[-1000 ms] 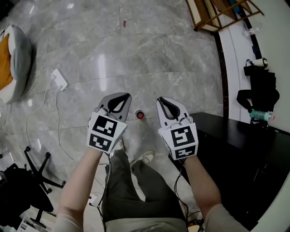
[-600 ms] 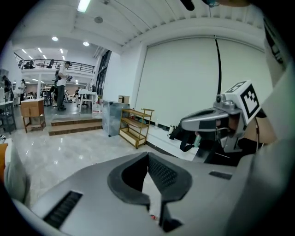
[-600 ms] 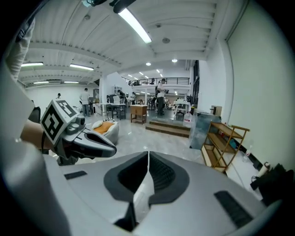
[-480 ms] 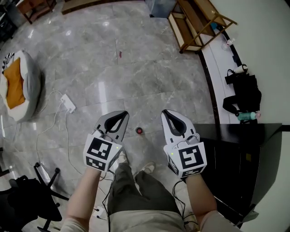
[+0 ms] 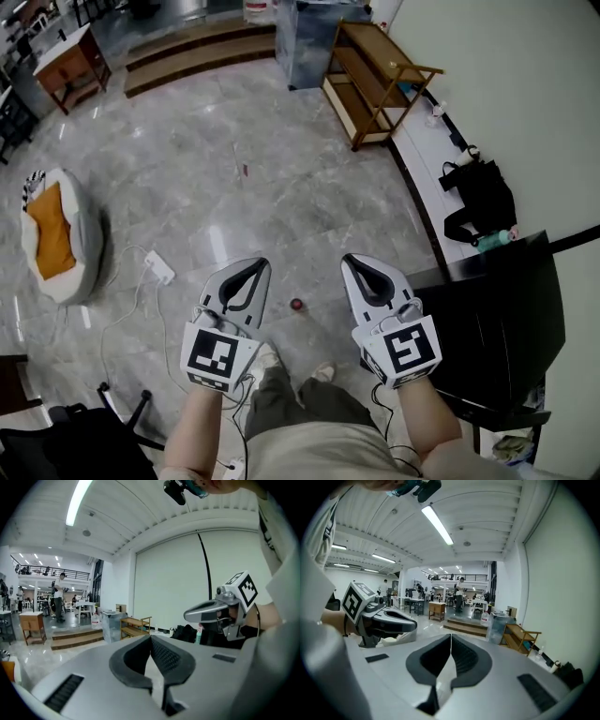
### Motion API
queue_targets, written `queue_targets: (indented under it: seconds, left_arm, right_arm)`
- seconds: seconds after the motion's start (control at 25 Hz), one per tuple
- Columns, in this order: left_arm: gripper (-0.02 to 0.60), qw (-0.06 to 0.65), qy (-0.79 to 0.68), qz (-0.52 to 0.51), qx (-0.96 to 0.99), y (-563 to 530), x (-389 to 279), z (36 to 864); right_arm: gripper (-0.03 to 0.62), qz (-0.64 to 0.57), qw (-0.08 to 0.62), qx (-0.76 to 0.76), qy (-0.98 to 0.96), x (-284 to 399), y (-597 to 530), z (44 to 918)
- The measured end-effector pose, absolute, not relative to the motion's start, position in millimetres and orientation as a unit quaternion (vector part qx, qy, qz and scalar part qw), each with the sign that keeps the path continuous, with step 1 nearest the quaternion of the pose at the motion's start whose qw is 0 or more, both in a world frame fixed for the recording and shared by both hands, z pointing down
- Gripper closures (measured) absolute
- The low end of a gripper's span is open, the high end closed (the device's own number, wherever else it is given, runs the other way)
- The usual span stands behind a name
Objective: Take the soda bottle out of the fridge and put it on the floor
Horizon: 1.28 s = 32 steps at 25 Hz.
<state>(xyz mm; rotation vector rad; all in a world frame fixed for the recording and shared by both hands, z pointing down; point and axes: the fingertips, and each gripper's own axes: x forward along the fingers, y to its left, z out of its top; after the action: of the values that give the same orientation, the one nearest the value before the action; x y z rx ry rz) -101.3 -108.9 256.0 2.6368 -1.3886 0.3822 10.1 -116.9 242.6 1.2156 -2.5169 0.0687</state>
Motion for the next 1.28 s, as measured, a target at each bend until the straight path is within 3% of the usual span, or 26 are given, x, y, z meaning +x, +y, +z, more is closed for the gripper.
queue_targets:
  seconds: [0.44, 1.28]
  left_arm:
    - [0.575, 0.001, -0.455, 0.088, 0.886, -57, -94, 142]
    - [0.575, -0.074, -0.422, 0.077, 0.9, 8, -75, 55]
  right_arm:
    - [0.598, -0.045, 0.098, 0.443, -0.89, 20, -76, 114]
    - [0.597, -0.084, 0.016, 0.449, -0.889, 32, -4, 14]
